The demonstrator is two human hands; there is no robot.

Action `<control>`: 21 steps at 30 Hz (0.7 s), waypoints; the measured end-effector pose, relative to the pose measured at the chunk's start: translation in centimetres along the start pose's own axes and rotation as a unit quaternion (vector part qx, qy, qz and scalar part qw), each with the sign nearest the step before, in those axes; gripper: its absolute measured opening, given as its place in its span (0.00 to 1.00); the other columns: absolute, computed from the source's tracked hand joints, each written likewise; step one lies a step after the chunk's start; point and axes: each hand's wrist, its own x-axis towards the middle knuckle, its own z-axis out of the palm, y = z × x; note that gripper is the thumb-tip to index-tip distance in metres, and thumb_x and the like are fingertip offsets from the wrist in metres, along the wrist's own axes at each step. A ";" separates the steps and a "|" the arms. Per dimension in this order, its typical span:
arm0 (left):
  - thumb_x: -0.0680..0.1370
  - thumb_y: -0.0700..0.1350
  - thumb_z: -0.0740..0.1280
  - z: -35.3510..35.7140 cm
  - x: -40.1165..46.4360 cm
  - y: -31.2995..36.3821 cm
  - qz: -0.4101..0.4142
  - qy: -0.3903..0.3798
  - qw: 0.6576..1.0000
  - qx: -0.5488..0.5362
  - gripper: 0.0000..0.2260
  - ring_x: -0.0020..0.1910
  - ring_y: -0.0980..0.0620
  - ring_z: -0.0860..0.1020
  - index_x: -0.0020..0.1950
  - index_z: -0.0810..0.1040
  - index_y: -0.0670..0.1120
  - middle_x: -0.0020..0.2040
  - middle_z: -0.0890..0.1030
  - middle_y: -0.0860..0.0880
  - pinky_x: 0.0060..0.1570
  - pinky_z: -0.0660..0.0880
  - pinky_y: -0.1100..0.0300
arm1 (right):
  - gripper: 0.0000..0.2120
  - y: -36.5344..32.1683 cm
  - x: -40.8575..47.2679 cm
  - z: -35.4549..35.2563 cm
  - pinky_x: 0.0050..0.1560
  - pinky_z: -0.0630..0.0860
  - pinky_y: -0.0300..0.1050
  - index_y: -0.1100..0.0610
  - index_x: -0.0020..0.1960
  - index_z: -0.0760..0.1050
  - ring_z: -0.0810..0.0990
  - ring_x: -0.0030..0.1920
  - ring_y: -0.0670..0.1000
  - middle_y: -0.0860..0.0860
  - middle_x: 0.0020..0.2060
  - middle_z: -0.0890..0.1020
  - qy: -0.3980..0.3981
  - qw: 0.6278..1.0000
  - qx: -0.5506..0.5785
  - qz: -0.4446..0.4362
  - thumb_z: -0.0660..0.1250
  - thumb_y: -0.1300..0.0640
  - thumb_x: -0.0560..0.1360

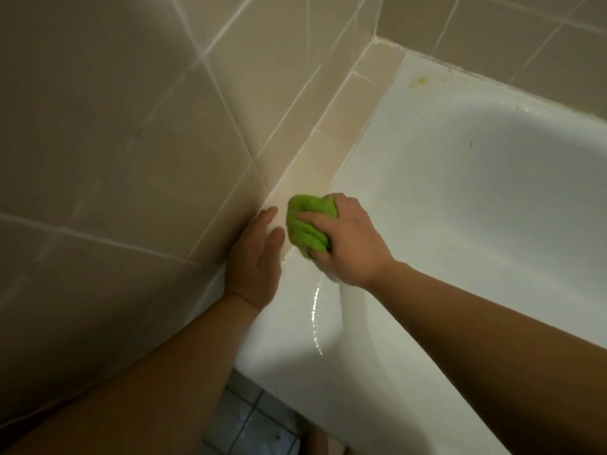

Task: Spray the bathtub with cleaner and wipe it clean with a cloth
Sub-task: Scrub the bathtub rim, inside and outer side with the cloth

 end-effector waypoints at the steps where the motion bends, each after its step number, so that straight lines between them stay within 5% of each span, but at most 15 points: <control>1: 0.79 0.62 0.55 -0.1 -0.4 -0.1 -0.005 0.002 1.000 -0.007 0.32 0.71 0.54 0.72 0.73 0.75 0.42 0.72 0.75 0.47 0.71 0.65 0.69 | 0.24 0.2 -1.4 -0.3 0.61 0.70 0.50 0.46 0.68 0.79 0.72 0.57 0.59 0.57 0.58 0.76 -0.053 0.997 0.002 -0.051 0.69 0.44 0.72; 3: 0.79 0.61 0.56 -0.5 -1.2 -0.3 -0.004 0.007 1.000 -0.005 0.31 0.71 0.54 0.72 0.73 0.75 0.41 0.71 0.75 0.48 0.70 0.64 0.71 | 0.27 1.6 -2.1 -1.2 0.65 0.70 0.52 0.45 0.70 0.77 0.71 0.61 0.61 0.59 0.62 0.74 -0.113 0.991 -0.008 -0.075 0.68 0.41 0.72; 7: 0.79 0.61 0.55 -1.3 -2.5 -0.6 -0.010 0.007 1.000 0.001 0.31 0.72 0.56 0.70 0.73 0.75 0.42 0.71 0.75 0.50 0.70 0.62 0.72 | 0.27 2.7 2.2 -1.4 0.67 0.71 0.59 0.44 0.72 0.75 0.69 0.63 0.65 0.60 0.65 0.70 0.009 0.994 -0.032 0.107 0.73 0.50 0.74; 9: 0.79 0.62 0.55 -1.7 -3.1 -0.8 -0.019 0.009 1.000 -0.007 0.31 0.71 0.57 0.71 0.73 0.75 0.42 0.71 0.75 0.51 0.72 0.64 0.69 | 0.26 1.1 3.1 -0.7 0.65 0.72 0.60 0.44 0.72 0.75 0.71 0.62 0.66 0.60 0.64 0.71 0.027 0.990 -0.042 0.128 0.72 0.50 0.74; 11: 0.79 0.62 0.55 -2.3 -3.8 -1.2 -0.024 0.011 1.000 -0.012 0.30 0.71 0.58 0.72 0.73 0.75 0.44 0.71 0.76 0.51 0.72 0.66 0.66 | 0.25 -0.5 1.3 0.5 0.61 0.74 0.57 0.45 0.71 0.77 0.73 0.57 0.65 0.60 0.60 0.74 0.013 0.998 -0.032 0.056 0.70 0.47 0.73; 14: 0.79 0.63 0.56 -3.1 -5.1 -1.7 -0.034 -0.007 0.999 -0.014 0.28 0.72 0.60 0.70 0.74 0.72 0.49 0.72 0.74 0.53 0.70 0.64 0.72 | 0.27 -1.5 -3.6 0.9 0.64 0.71 0.56 0.45 0.71 0.76 0.74 0.60 0.63 0.59 0.62 0.75 -0.115 0.989 -0.019 -0.094 0.69 0.42 0.74; 16: 0.79 0.63 0.56 -3.5 -5.8 -1.9 -0.031 -0.013 0.999 -0.004 0.30 0.72 0.60 0.69 0.75 0.72 0.47 0.72 0.73 0.53 0.71 0.63 0.71 | 0.27 -0.7 -4.2 0.3 0.65 0.71 0.56 0.46 0.72 0.75 0.74 0.61 0.63 0.59 0.64 0.75 -0.152 0.981 -0.032 -0.119 0.71 0.44 0.74; 21: 0.78 0.65 0.55 -4.5 -6.1 -1.6 -0.058 -0.016 0.998 -0.029 0.28 0.67 0.66 0.73 0.71 0.75 0.51 0.70 0.76 0.54 0.67 0.65 0.74 | 0.24 -1.6 0.0 0.0 0.60 0.72 0.55 0.46 0.69 0.78 0.72 0.56 0.65 0.60 0.59 0.73 0.003 0.996 -0.038 0.085 0.74 0.53 0.73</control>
